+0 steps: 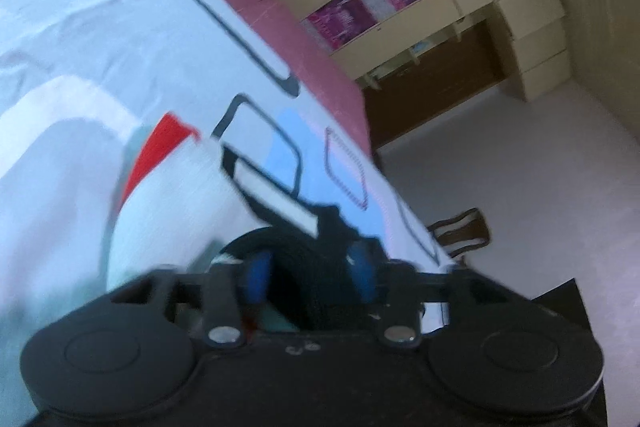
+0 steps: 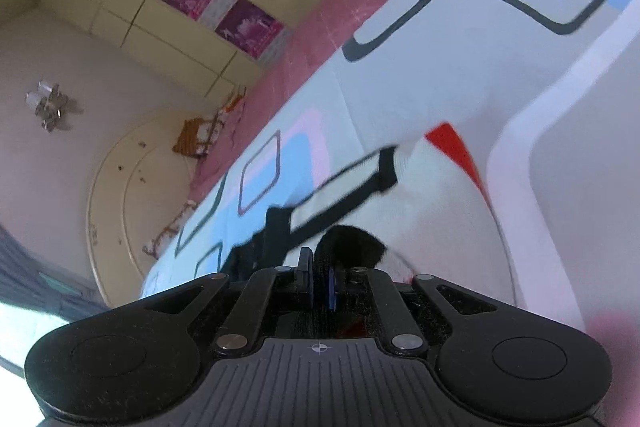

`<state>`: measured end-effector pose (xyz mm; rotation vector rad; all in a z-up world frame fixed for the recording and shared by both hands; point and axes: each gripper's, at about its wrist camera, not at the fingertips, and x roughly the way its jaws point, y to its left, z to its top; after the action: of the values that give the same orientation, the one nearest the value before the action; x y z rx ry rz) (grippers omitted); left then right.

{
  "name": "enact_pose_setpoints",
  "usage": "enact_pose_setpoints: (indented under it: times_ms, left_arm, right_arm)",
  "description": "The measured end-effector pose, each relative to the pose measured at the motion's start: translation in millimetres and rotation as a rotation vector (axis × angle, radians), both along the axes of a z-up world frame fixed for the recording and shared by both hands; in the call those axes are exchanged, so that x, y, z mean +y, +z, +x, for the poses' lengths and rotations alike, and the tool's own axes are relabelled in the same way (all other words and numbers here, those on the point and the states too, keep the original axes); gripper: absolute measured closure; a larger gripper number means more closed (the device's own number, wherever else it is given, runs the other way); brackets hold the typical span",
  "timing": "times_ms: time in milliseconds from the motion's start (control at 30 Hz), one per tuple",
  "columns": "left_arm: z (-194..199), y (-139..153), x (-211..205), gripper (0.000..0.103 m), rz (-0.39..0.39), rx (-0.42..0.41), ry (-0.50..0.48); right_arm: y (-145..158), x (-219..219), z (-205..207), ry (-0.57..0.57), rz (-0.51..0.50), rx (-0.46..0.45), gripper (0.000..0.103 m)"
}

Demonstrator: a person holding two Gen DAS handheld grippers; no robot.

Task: Fold small clothes
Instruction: 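Lift the hem with both tools and fold it over toward the collar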

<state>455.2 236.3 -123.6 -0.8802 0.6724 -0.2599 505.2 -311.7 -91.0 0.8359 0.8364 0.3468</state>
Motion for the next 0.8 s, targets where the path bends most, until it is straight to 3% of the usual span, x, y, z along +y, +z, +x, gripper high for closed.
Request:
enact_pose_setpoints:
  times_ms: [33,67,100,133,200,233,400,467,500,533,567,600,633,700,800]
  left_arm:
    - [3.5,2.6,1.8,0.026,0.003,-0.019,0.012]
    - [2.2,7.3,3.2,0.015,0.019,-0.045,0.028]
    - [1.4,11.8,4.8,0.014,0.041,-0.067,0.035]
    - [2.1,15.3,6.0,0.015,0.066,-0.070,0.027]
    - [3.4,21.2,5.7,0.020,0.145,-0.066,-0.007]
    - [5.8,23.5,4.2,0.027,0.199,-0.059,-0.036]
    - [27.6,24.4,-31.2,0.050,0.517,0.013,-0.206]
    - [35.7,21.0,-48.8,0.060,0.630,0.044,-0.261]
    - [37.1,17.9,-55.4,0.062,0.672,0.042,-0.292]
    - [37.6,18.0,-64.1,0.069,0.736,0.029,-0.317]
    - [37.4,18.0,-70.9,0.084,0.797,0.017,-0.334]
    - [36.5,18.8,-74.6,0.093,0.834,0.005,-0.340]
    - [35.2,20.0,-73.4,0.098,0.811,-0.008,-0.342]
    - [27.0,24.8,-66.8,0.098,0.783,-0.059,-0.301]
    - [23.6,35.1,-60.2,0.099,0.766,-0.107,-0.228]
  right_arm:
    - [0.0,0.3,3.1,-0.010,-0.019,-0.004,0.089]
    - [1.2,-0.4,3.2,-0.025,-0.032,-0.009,0.076]
    - [4.4,-3.9,0.7,-0.060,-0.049,-0.032,0.029]
    - [9.6,-7.8,-3.8,-0.093,-0.057,-0.077,0.013]
    - [15.2,-18.1,-8.1,-0.096,-0.041,-0.123,0.014]
    - [17.4,-21.5,-9.8,-0.082,-0.058,-0.128,0.022]
    - [17.6,4.9,-7.0,0.117,-0.327,-0.149,0.047]
    - [13.6,22.8,-3.8,0.187,-0.419,-0.149,0.048]
    - [9.9,31.4,-2.1,0.223,-0.466,-0.146,0.055]
    - [6.0,43.1,-1.1,0.265,-0.538,-0.144,0.062]
    - [3.5,53.8,-2.3,0.293,-0.610,-0.155,0.063]
    - [4.9,63.9,-4.6,0.324,-0.686,-0.183,0.072]
    - [1.6,71.3,-6.1,0.349,-0.722,-0.198,0.100]
    - [5.9,76.3,-11.1,0.362,-0.761,-0.224,0.099]
    - [23.2,70.1,-20.7,0.288,-0.758,-0.297,0.099]
